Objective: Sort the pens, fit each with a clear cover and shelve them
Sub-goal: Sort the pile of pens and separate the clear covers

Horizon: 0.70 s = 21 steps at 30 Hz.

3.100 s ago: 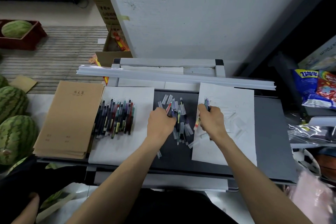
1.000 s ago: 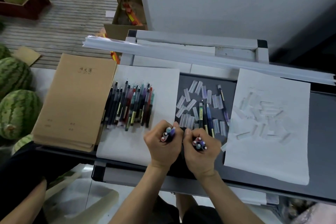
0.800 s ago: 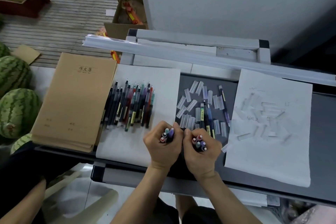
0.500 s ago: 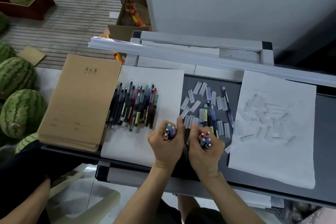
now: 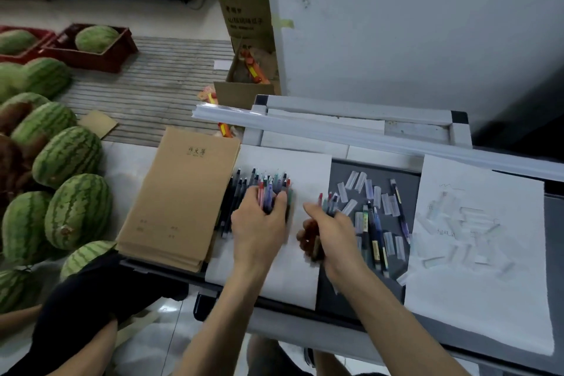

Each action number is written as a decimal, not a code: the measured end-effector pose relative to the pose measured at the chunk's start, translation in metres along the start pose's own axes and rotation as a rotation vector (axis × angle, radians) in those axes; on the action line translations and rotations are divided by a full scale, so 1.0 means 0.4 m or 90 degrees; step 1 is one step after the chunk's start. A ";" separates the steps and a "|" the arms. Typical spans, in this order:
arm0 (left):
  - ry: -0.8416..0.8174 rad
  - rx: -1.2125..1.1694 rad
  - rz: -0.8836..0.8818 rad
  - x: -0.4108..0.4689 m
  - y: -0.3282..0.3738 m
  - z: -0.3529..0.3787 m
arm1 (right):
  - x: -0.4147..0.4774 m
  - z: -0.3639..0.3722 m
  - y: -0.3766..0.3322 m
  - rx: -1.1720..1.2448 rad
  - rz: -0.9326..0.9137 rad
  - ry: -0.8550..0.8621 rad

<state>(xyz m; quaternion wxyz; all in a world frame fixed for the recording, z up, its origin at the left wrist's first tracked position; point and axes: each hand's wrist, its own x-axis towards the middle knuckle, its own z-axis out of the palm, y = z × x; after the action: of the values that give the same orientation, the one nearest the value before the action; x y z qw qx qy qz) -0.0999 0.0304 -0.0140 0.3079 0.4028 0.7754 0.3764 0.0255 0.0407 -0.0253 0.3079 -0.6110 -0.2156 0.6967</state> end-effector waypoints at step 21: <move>-0.049 0.303 -0.019 0.149 -0.043 -0.111 | 0.083 0.064 -0.040 -0.607 -0.213 0.117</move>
<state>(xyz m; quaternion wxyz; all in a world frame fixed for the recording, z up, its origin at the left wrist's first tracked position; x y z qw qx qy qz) -0.1703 0.0599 -0.0155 0.2393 0.4668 0.8357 0.1626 0.0007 0.0773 -0.0343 0.1202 -0.6994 -0.5760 0.4058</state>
